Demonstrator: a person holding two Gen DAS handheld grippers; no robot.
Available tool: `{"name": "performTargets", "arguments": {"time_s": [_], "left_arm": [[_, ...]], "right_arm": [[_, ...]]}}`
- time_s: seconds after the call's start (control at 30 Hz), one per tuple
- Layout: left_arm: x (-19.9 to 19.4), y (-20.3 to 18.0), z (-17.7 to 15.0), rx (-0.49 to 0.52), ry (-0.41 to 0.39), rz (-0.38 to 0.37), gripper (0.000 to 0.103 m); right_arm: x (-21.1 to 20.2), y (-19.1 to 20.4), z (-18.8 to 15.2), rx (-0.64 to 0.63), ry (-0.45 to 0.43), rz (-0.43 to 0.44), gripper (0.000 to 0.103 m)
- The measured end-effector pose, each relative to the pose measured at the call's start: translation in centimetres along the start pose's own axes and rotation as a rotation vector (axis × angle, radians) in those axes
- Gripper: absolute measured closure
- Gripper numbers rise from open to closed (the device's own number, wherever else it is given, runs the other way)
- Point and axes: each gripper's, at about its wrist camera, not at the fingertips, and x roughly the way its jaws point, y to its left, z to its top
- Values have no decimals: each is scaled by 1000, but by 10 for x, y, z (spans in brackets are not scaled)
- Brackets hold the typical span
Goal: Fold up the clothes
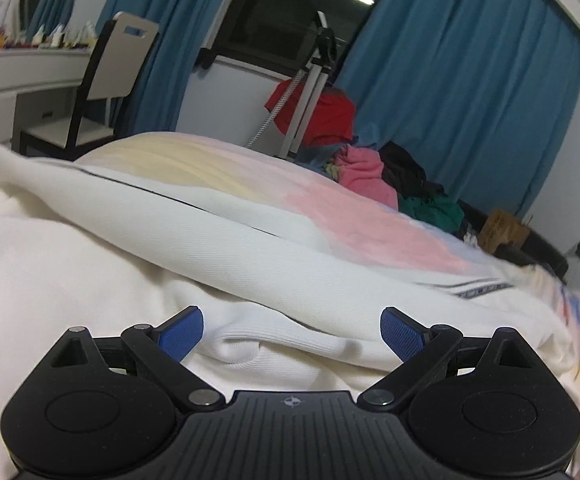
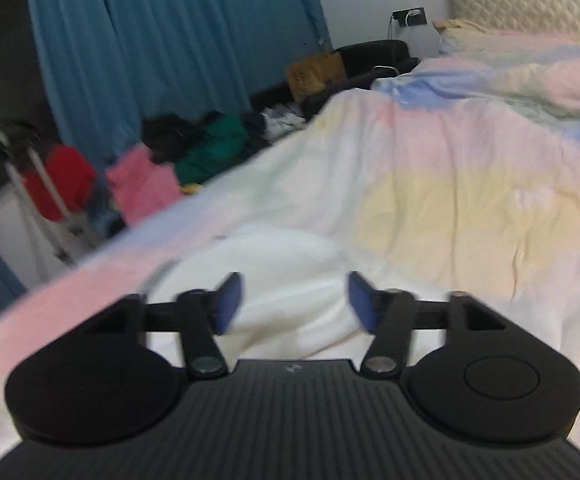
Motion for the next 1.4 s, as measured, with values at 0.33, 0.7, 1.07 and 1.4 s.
{"name": "performTargets", "arguments": {"time_s": [0.33,0.7,1.07,1.4], "left_arm": [[-43,46,51,-117,-60,162,7],[-24,248,164,21,99,448,10],[54,328,155,-134,304,130,38],[29,230,219,155,71,251,96]], "right_arm": [[-10,52,-73,-32,254,118,28],[12,65,-79,-54,269,117,28],[35,86,-88,-144,256,63,26],[28,89,-88,-160,220,43,27]]}}
